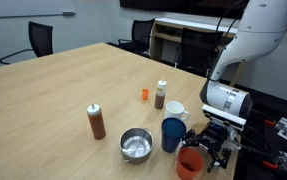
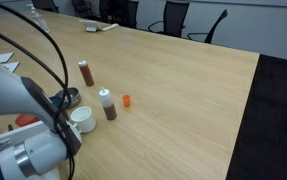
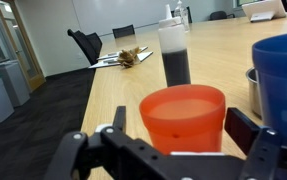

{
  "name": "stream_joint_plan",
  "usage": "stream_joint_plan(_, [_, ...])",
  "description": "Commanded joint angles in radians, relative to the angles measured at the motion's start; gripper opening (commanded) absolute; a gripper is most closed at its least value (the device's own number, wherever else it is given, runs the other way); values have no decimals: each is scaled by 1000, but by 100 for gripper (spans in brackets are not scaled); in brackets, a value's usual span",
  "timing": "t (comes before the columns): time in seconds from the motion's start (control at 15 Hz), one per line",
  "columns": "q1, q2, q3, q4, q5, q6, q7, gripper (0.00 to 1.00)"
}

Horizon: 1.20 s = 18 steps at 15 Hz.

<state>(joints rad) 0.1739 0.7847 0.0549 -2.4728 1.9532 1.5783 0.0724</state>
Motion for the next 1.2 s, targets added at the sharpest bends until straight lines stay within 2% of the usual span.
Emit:
stream_joint_plan(0.0, [10,40,9,41,24,28,13,100])
stream_joint_plan(0.6, [8,108,17,146,5,24,175,100])
stream_joint_plan(1.07, [8,106,13,153,-13,28,225,100])
stream_joint_plan(1.13, [6,106,12,153,-19,21,220,83])
